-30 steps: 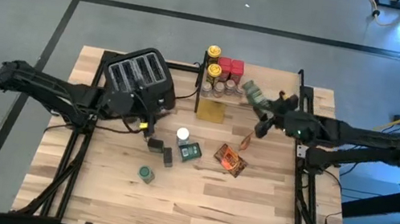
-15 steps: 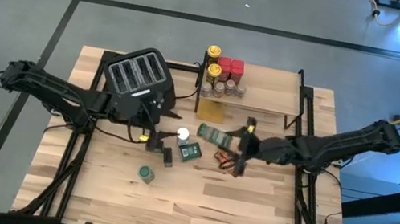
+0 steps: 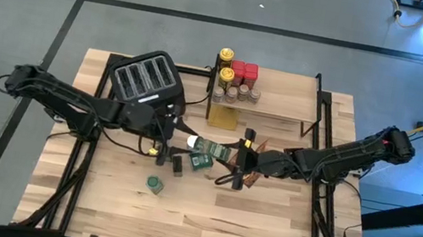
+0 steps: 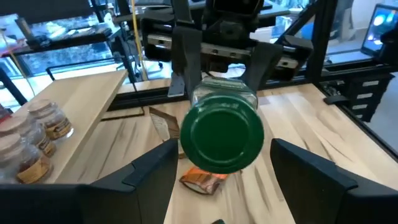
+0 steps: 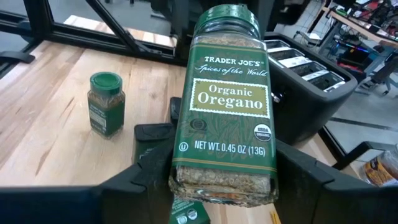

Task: Shelf spices
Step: Put the green seasoning bottle on the shelf

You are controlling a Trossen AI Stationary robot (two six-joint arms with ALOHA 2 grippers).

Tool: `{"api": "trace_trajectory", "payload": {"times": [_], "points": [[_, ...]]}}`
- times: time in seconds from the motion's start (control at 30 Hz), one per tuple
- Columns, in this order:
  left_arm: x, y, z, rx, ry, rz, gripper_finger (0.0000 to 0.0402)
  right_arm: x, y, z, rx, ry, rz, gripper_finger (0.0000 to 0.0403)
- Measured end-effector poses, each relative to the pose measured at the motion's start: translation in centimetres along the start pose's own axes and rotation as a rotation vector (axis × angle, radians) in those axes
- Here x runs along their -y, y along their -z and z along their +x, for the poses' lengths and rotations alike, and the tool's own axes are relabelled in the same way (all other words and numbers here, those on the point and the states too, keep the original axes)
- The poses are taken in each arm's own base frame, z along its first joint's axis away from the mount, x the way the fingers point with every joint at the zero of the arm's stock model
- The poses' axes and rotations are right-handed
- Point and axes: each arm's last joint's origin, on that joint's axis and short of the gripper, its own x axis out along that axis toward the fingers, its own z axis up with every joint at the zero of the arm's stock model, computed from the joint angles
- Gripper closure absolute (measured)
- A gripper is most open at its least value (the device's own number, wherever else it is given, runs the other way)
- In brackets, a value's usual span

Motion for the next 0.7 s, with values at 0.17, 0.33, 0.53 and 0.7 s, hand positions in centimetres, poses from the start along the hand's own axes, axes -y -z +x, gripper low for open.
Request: {"api": "trace_trajectory", "payload": {"times": [0.17,0.33,0.53,0.7], "points": [[0.1,0.1,0.7,0.022,0.002,0.016,0.0153,-0.3,0.0,0.4,0.022,-0.022,0.009,0.0192],[0.3,0.2,0.9,0.027,0.058,0.019,0.0153,-0.5,0.4,0.9,0.005,-0.025,-0.002,0.0191],[0.4,0.3,1.0,0.03,0.07,0.025,0.0153,-0.5,0.1,0.9,0.038,-0.041,0.01,0.0191],[0.4,0.2,1.3,0.051,0.069,0.044,0.0153,-0.6,-0.1,0.9,0.058,-0.061,0.013,0.0191]]}}
